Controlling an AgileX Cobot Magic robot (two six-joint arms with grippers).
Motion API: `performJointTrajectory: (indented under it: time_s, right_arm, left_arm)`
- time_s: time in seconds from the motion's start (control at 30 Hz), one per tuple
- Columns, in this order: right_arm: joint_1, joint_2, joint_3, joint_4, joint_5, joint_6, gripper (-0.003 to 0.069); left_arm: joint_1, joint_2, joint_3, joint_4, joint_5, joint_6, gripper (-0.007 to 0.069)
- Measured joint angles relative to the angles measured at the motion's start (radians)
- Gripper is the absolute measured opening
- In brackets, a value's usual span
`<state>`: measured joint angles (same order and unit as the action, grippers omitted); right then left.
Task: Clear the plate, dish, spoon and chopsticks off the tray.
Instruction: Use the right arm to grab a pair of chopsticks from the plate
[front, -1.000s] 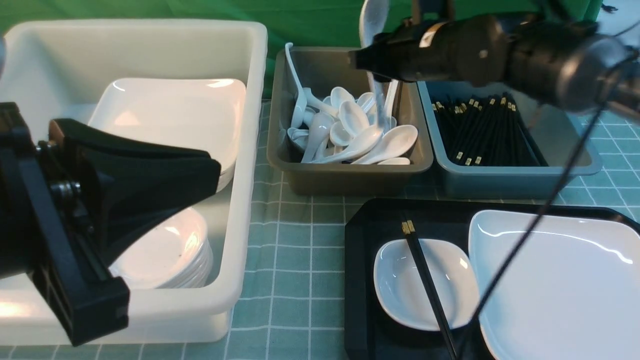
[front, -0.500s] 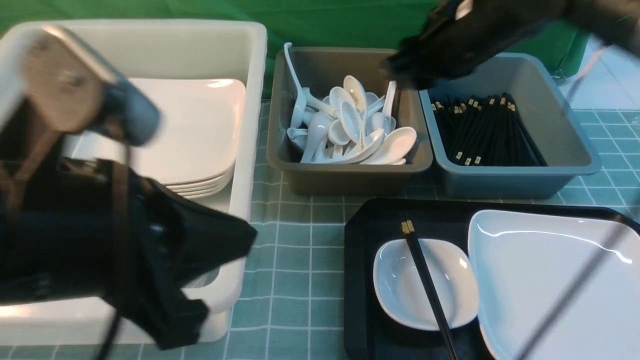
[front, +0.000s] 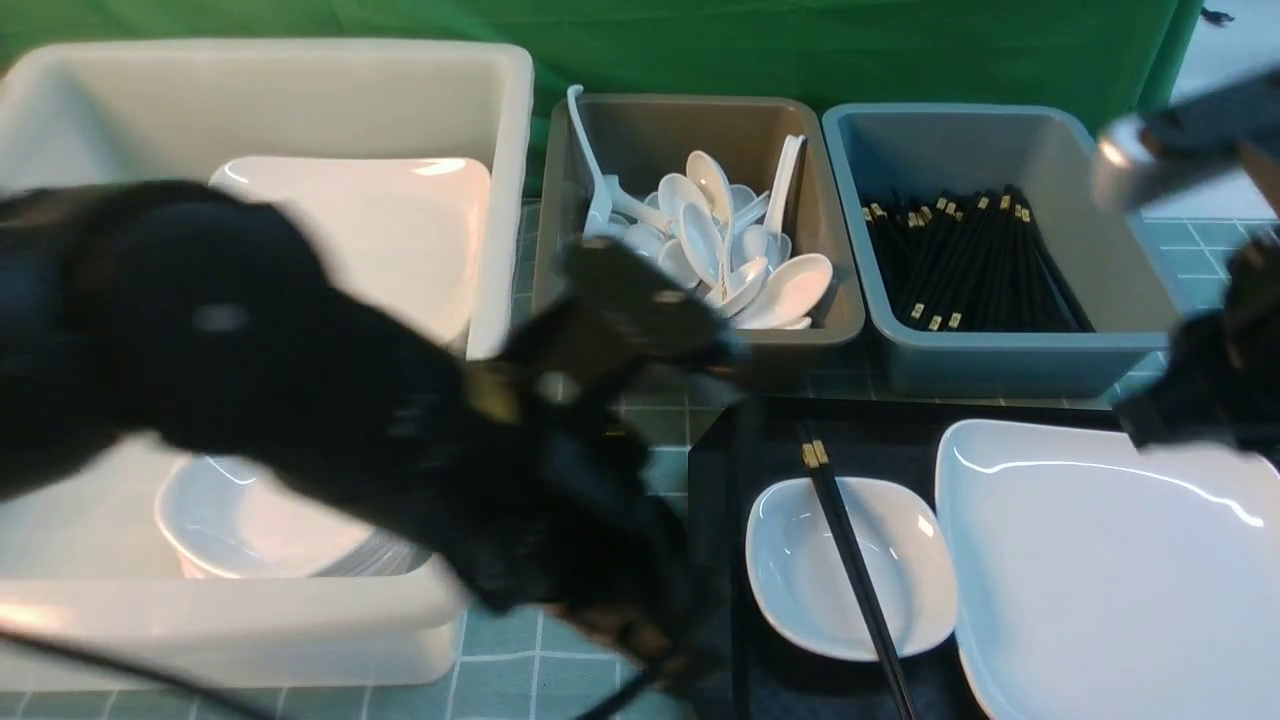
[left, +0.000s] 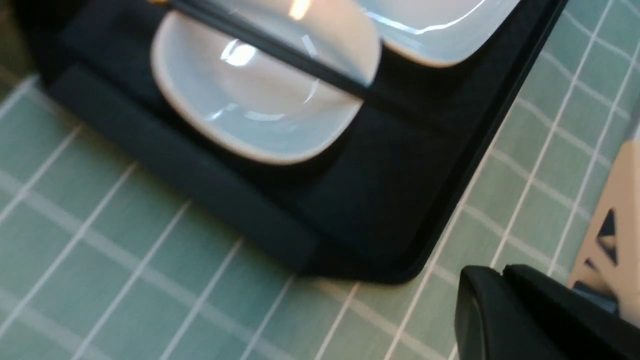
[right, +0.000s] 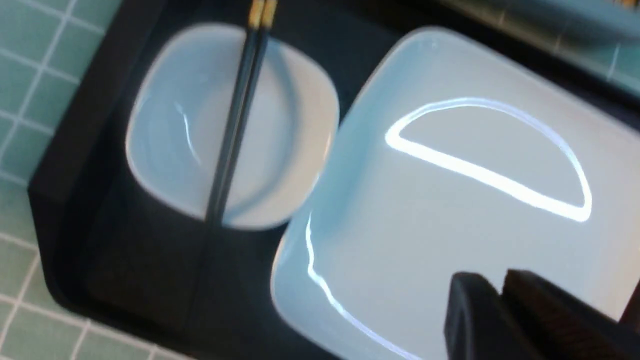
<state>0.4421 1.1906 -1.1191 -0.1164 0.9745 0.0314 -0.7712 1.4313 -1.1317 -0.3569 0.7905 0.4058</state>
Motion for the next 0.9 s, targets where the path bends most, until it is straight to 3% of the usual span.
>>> performJointTrajectory:
  time_s: [0.17,0.23,0.37,0.6,0.9]
  right_arm:
    - [0.000,-0.049,0.105,0.004,-0.038,0.063,0.0211]
    - [0.000,-0.023,0.158,0.090,-0.111,0.064,0.0280]
    - [0.000,0.095,0.176,0.239,-0.207,0.021,0.0347]
    - [0.081,0.381,0.073,0.286,-0.305,0.008,0.0374]
    - [0.092,0.622,-0.079,0.252,-0.357,0.044,0.0428]
  left_arm:
    - [-0.038,0.136,-0.151,0.026,0.023,-0.070,0.0017]
    - [-0.038,0.162,-0.202,0.045,0.028,-0.083,0.0017]
    - [-0.024,0.123,-0.217,0.060,0.006,-0.102,0.0017]
    - [-0.022,0.034,-0.218,0.077,0.030,-0.106,0.0017]
    - [-0.022,-0.090,-0.151,0.133,0.047,-0.106,0.0017]
